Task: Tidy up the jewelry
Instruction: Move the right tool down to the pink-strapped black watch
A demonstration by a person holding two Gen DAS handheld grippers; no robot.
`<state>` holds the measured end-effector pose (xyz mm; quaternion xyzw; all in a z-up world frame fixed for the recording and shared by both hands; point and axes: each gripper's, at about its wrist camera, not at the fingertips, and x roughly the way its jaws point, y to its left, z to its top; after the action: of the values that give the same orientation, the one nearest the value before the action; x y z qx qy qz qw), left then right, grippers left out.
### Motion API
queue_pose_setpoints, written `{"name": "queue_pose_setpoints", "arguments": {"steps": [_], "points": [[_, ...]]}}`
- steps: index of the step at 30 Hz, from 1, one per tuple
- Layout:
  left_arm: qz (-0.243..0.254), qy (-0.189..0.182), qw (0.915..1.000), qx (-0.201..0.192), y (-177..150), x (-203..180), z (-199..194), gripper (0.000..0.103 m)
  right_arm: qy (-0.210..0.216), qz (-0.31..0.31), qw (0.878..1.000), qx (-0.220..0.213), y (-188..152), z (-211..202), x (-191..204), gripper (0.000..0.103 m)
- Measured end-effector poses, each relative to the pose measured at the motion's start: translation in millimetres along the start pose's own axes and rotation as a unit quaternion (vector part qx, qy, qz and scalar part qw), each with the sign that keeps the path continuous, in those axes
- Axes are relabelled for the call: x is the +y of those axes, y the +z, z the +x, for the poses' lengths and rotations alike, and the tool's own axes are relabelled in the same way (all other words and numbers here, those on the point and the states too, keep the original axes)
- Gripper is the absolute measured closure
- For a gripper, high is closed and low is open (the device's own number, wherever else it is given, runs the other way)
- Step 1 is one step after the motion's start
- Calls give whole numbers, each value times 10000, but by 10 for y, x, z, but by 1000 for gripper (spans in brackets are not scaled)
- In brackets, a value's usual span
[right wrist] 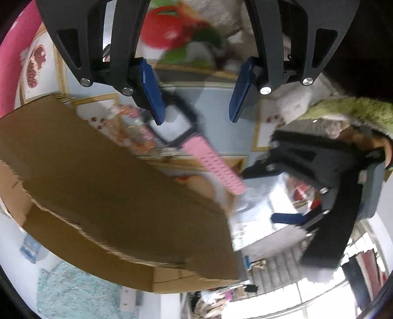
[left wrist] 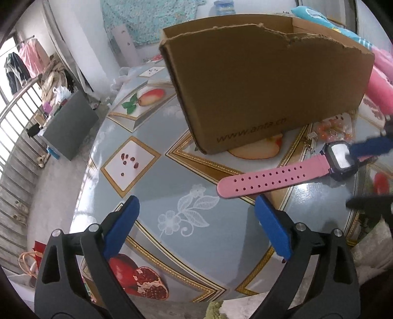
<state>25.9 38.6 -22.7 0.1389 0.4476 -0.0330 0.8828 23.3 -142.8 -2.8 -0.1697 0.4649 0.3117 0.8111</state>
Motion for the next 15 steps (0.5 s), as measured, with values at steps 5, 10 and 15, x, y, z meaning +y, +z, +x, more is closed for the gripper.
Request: {"name": "queue_pose_setpoints", "arguments": {"steps": [5,10,15], "points": [[-130,-155,9998,24,9,78,31,10,-477,38,9988,-131,31,-46,-81,50],[-279,-292,9992,64,-7,128,43,10,-452,316,9984,112,31,117,-186,50],[-356,-357,9987,89,8,133,55,10,-174,111,9995,248,-36,67,-45,50]]}}
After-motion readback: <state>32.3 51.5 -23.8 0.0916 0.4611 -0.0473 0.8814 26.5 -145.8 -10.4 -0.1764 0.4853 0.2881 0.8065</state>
